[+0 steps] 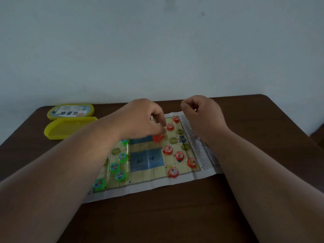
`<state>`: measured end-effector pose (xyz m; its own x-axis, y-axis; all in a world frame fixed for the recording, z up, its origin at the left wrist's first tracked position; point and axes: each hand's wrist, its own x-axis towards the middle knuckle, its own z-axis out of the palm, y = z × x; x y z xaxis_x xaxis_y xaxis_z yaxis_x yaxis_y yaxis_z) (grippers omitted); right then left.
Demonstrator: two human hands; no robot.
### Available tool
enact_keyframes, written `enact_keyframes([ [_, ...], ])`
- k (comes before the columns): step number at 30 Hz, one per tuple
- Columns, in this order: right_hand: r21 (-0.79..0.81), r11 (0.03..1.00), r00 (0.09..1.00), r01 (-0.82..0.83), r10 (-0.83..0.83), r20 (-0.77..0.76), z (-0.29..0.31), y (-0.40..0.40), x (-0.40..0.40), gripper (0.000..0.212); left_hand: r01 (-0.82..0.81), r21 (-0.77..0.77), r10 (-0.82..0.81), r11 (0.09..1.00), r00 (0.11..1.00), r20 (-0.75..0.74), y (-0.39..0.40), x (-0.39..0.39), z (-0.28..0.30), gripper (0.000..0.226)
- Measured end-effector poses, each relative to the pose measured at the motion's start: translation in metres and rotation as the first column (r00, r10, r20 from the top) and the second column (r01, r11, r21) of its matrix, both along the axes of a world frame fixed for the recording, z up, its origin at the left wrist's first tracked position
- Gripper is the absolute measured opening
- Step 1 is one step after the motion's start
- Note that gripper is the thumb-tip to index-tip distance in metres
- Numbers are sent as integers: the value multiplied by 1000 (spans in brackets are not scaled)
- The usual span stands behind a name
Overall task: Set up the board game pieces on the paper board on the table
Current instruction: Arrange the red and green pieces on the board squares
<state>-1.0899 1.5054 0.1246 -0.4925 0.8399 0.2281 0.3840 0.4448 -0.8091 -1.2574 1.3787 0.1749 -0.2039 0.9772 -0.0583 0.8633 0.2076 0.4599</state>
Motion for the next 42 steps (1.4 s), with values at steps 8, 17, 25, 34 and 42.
enact_keyframes([
  [8,-9,1000,1000,1,-1,1,1,1,1,16,-93,-65,86,994,990,-110,-17,-1,10,25],
  [17,-1,1000,1000,-12,12,21,1,0,1,18,-103,-56,92,993,980,-174,-19,7,-10,31],
  [25,33,999,996,-16,13,85,-1,-1,0,18,-187,139,173,973,980,102,4,-16,-7,12],
  [34,9,1000,999,6,-6,44,0,3,2,19,-105,62,106,993,994,-3,22,-20,-20,21],
  [42,22,1000,988,-21,18,156,2,0,2,22,-108,73,108,992,994,5,21,-23,-22,26],
])
